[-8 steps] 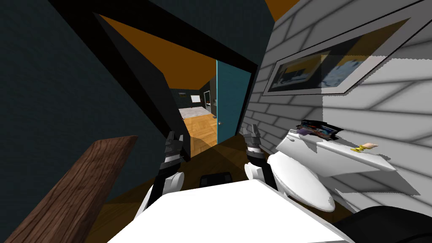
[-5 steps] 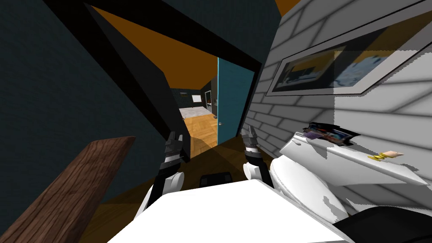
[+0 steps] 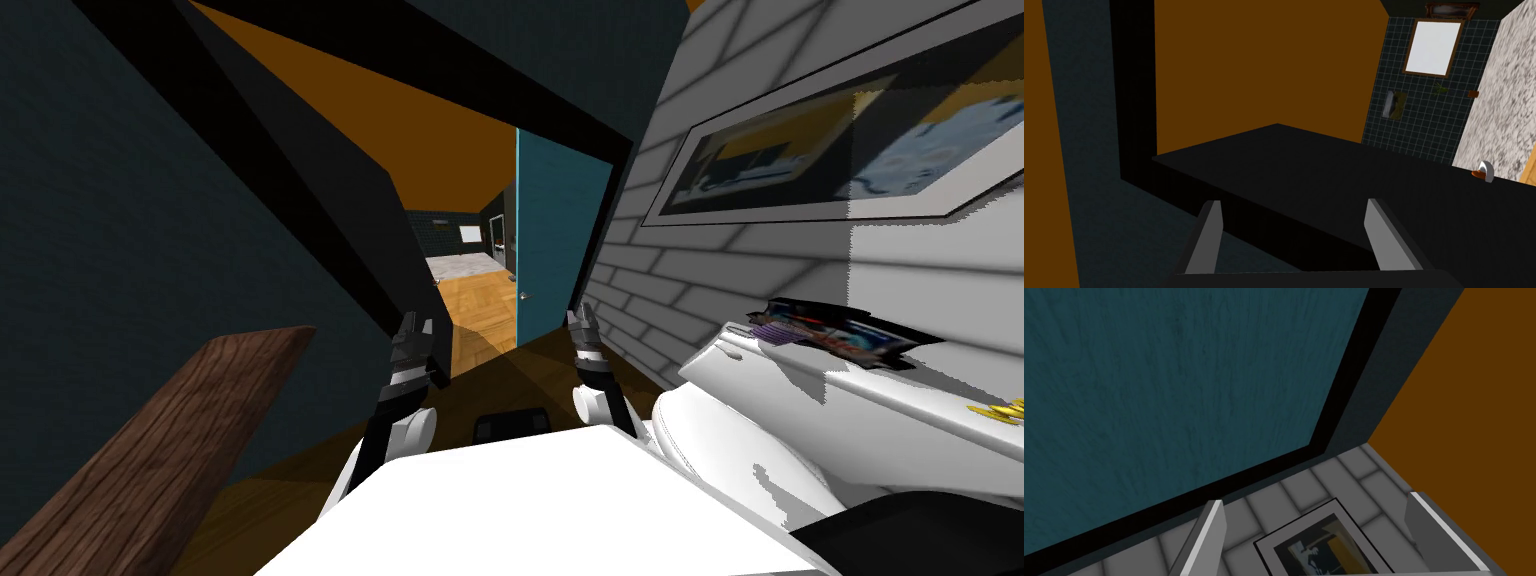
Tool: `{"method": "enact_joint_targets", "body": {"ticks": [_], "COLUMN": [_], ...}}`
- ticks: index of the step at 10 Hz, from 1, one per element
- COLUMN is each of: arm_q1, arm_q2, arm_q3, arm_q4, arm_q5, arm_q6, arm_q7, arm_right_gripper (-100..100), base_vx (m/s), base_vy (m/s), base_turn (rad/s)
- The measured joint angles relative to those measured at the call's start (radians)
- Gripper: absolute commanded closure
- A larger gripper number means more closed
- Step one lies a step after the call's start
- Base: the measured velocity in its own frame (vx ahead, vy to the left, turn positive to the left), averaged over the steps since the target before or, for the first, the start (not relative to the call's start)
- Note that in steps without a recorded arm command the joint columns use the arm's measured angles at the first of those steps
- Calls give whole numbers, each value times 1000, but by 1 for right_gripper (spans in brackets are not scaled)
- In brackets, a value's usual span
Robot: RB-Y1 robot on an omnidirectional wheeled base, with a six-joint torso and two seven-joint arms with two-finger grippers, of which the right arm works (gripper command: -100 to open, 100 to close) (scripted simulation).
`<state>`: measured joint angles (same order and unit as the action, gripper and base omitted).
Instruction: Push the door open
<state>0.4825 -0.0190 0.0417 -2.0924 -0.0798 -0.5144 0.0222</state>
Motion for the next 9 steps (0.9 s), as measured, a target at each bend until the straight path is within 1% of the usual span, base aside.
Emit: {"method": "enact_joint_targets", "body": {"ticks": [1, 2, 3, 4, 6, 7, 8, 9], "arm_q1": [-14, -25, -29, -37, -60, -69, -71, -85], "arm_q2": [1, -4, -5, -10, -10, -9, -7, -10], "arm_q3": [2, 2, 6, 5, 11, 11, 16, 13], "arm_q4": [31, 69, 101, 129, 193, 214, 233, 259], "arm_q5": [3, 4, 6, 7, 12, 14, 17, 17], "arm_q6": [-4, -18, -29, -32, -46, -47, -49, -50], "arm_q7": [3, 2, 2, 1, 5, 7, 9, 8], "arm_right_gripper": [-100, -100, -100, -100, -100, -100, -100, -100], "base_vx": [101, 102, 92, 91, 72, 46, 59, 47], "base_vy": [-55, -72, -75, -77, -68, -44, -61, -52], "base_turn": [75, 94, 105, 92, 63, 67, 109, 41]}}
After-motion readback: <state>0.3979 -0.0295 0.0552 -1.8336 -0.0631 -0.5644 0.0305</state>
